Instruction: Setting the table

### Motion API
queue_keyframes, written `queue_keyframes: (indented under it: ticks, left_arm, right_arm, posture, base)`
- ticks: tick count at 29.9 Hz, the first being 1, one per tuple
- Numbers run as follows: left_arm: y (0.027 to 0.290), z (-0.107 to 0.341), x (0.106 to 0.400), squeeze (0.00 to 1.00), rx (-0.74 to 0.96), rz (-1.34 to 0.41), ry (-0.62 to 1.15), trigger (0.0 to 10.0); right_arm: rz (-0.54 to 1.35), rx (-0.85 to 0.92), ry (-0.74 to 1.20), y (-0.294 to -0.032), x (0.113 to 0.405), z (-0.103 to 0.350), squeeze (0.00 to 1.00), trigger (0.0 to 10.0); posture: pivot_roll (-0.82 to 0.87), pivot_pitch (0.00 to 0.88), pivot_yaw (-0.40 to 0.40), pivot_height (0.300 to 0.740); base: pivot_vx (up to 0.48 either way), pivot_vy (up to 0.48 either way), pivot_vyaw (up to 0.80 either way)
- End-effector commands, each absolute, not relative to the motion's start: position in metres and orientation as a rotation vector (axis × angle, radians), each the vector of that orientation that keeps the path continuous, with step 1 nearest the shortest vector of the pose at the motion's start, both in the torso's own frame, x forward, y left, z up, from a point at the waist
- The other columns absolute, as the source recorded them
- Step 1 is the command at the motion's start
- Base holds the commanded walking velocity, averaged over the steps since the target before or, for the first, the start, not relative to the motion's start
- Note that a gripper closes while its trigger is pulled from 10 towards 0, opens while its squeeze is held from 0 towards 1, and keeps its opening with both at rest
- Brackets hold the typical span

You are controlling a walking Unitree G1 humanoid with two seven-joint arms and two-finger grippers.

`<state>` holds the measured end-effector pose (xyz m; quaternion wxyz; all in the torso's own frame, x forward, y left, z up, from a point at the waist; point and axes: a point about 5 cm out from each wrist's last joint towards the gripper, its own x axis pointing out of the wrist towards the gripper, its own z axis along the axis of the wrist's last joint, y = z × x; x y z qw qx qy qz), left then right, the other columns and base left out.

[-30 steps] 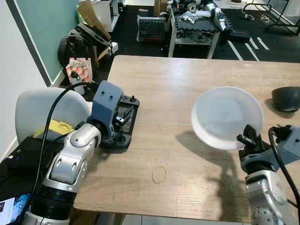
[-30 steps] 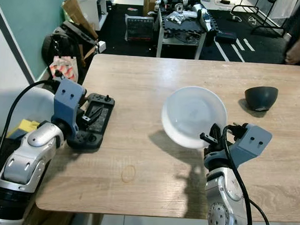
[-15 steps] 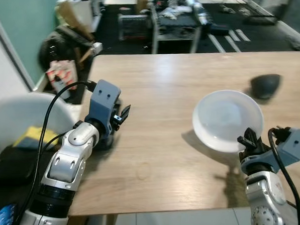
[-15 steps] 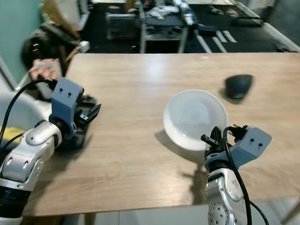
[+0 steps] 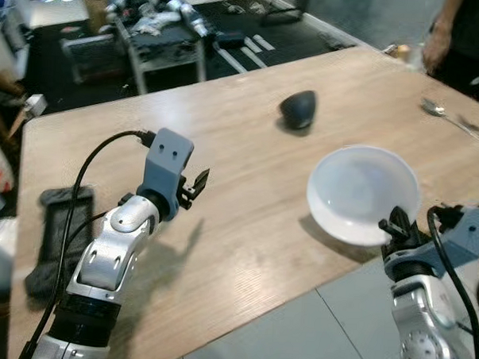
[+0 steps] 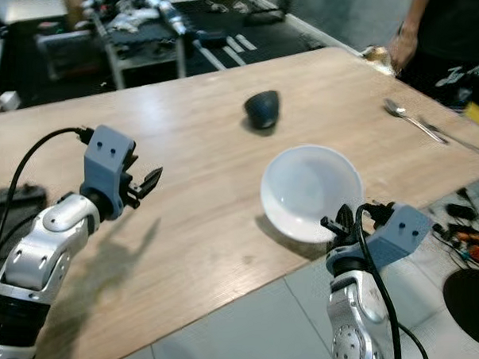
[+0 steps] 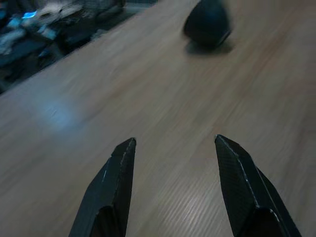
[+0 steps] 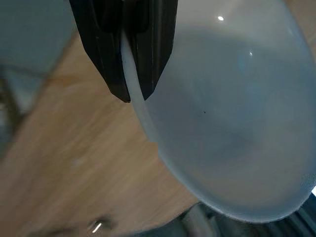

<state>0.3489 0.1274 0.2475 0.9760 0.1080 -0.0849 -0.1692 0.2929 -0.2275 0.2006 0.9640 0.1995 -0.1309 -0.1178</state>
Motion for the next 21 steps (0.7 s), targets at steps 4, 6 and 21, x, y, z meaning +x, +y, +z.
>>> queue_keyframes:
  ticks: [4, 6, 21]
  left_arm:
    - [0.130, 0.242, 0.350, 0.00, 0.222, -0.333, -0.157, 10.0]
    - [0.130, 0.242, 0.350, 0.00, 0.222, -0.333, -0.158, 10.0]
    - [0.133, 0.241, 0.347, 0.00, 0.186, -0.323, -0.175, 10.0]
  right_arm:
    - [-0.250, 0.407, -0.260, -0.229, 0.291, 0.198, 0.00, 10.0]
    - [-0.250, 0.406, -0.259, -0.229, 0.292, 0.198, 0.00, 10.0]
    - [-0.189, 0.391, -0.237, -0.215, 0.296, 0.194, 0.00, 10.0]
  posture:
    - [0.01, 0.173, 0.099, 0.740]
    - [0.01, 0.173, 0.099, 0.740]
    - [0.02, 0.165, 0.083, 0.740]
  base:
    - [0.000, 0.000, -0.80]
    - [0.000, 0.000, -0.80]
    - [0.000, 0.000, -0.80]
